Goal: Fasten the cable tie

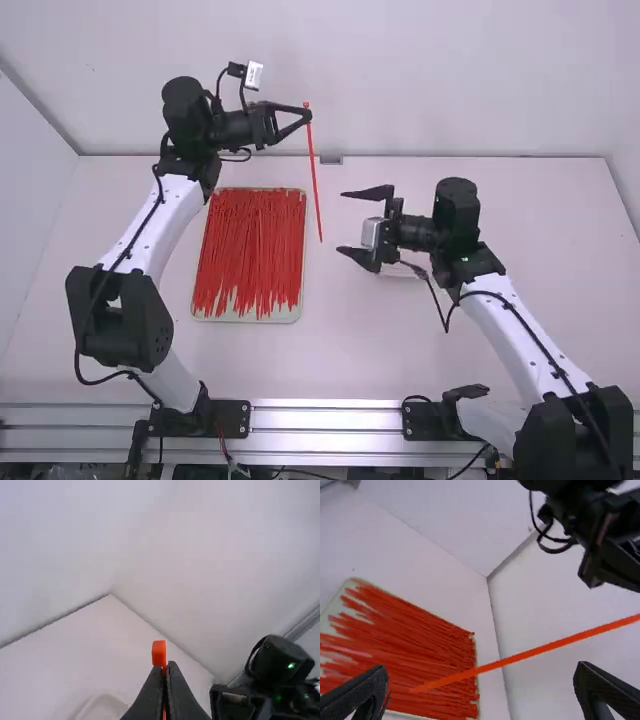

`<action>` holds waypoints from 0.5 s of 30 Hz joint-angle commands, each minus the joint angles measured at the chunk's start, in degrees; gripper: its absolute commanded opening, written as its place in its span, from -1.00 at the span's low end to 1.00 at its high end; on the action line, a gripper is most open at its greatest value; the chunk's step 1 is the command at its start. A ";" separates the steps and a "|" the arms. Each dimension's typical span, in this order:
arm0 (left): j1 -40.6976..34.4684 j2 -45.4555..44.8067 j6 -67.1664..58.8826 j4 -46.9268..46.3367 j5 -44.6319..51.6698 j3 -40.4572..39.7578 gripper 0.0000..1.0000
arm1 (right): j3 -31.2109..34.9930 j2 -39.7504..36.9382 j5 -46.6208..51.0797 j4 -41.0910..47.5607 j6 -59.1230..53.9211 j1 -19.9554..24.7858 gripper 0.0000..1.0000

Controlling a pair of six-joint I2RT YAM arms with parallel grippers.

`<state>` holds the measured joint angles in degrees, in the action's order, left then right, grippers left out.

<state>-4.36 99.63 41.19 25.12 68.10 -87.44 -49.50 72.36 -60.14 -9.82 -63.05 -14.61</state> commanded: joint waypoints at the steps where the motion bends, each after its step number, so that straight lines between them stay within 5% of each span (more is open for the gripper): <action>1: -0.17 0.15 7.19 0.24 4.00 -1.16 -0.95 | -1.46 0.42 -3.26 0.70 -11.96 0.31 0.98; 15: -1.64 0.15 18.62 -12.83 6.43 -1.11 -0.95 | -1.46 0.42 -5.42 1.09 -21.22 -2.45 0.97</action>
<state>-5.48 99.63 56.51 12.45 72.93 -87.44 -49.50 72.36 -65.17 -8.80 -81.38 -16.75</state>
